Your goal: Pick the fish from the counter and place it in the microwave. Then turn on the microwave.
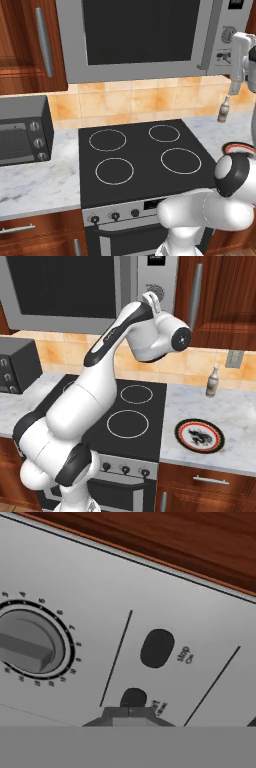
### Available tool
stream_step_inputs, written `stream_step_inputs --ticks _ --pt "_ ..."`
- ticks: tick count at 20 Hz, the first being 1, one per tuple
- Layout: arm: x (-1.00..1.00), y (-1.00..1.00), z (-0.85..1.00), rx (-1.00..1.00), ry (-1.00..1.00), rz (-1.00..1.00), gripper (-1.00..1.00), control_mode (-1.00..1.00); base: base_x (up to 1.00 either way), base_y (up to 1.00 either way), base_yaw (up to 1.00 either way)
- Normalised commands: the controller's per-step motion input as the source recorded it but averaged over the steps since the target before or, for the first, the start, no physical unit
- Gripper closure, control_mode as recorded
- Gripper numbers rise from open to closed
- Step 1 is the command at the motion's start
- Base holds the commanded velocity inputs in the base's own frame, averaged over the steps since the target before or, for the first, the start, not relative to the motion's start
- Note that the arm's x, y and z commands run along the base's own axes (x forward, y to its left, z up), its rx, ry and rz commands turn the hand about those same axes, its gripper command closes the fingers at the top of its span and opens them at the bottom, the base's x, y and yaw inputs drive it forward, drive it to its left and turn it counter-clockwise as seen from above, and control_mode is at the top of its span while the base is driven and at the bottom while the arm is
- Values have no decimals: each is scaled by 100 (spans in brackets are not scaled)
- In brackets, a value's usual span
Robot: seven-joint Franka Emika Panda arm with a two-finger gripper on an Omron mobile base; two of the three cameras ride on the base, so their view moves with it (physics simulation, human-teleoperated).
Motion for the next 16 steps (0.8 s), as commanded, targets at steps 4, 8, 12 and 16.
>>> stream_step_inputs --ticks 4,8,12,16 --pt "22 0 -6 8 3 0 100 -100 0 0 0" --pt "27 0 -8 9 5 0 100 -100 0 0 0" --pt "31 0 -4 10 4 0 100 -100 0 0 0" --pt "29 1 -7 9 4 0 100 -100 0 0 0"
